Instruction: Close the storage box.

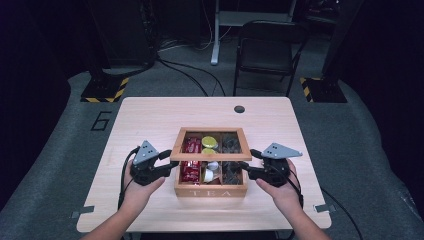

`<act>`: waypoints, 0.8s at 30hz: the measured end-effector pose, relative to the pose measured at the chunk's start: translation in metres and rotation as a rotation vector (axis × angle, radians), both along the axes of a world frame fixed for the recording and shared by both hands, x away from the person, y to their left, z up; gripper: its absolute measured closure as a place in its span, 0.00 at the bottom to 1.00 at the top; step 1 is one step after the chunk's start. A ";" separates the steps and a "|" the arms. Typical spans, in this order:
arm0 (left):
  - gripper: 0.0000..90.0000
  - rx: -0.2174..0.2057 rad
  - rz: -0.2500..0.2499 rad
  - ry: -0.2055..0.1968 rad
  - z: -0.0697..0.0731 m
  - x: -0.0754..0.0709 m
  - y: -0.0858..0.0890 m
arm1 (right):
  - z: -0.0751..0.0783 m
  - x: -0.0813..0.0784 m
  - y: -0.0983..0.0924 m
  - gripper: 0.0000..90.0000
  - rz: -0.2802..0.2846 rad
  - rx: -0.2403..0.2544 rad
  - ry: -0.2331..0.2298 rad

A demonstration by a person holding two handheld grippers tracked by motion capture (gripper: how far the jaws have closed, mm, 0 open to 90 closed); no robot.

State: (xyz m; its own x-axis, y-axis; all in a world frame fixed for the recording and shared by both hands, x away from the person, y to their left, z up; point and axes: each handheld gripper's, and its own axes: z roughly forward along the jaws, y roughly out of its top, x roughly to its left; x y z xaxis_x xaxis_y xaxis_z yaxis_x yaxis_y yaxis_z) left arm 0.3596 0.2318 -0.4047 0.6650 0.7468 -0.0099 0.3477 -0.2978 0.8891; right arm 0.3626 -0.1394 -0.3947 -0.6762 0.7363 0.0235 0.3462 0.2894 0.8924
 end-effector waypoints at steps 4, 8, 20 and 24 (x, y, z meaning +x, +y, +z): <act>0.58 0.006 -0.002 0.003 -0.006 -0.007 -0.001 | -0.007 -0.004 0.000 0.46 0.000 -0.010 0.008; 0.58 0.003 -0.007 0.016 -0.012 -0.009 0.000 | -0.015 -0.007 -0.001 0.46 -0.004 0.005 0.023; 0.59 -0.038 -0.005 0.029 -0.036 -0.019 0.000 | -0.031 -0.022 0.003 0.46 -0.007 -0.067 -0.013; 0.59 -0.018 -0.016 0.030 -0.046 -0.023 -0.003 | -0.039 -0.026 0.004 0.46 -0.003 -0.103 -0.023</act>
